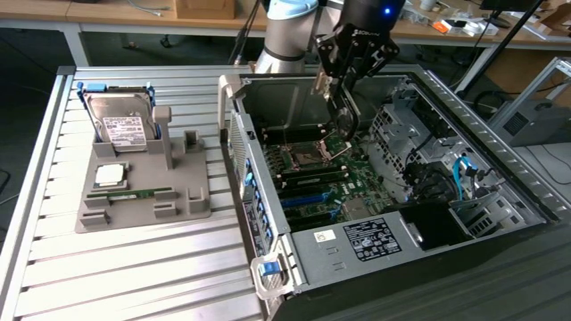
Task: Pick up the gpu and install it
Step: 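Pick up the gpu and move the gpu toward the slot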
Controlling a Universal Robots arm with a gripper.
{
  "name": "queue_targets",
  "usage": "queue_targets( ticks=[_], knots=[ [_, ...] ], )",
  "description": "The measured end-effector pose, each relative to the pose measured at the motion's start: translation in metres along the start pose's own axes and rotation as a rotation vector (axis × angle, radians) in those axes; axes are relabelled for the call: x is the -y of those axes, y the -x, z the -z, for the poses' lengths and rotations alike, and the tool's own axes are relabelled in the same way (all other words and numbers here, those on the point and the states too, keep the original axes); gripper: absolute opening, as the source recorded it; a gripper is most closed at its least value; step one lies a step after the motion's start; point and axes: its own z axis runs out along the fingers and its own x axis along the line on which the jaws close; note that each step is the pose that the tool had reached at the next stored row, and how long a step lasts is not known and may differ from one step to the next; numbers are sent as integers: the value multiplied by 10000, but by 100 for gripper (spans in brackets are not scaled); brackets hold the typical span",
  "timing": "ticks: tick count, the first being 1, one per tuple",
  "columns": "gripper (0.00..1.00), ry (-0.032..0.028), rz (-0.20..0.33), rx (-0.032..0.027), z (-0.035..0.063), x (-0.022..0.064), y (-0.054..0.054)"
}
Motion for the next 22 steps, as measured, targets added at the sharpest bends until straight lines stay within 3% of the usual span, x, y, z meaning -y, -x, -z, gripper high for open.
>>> queue_targets(
  ticks=[22],
  knots=[
    [27,-9,0,0,-167,-9,169]
  ],
)
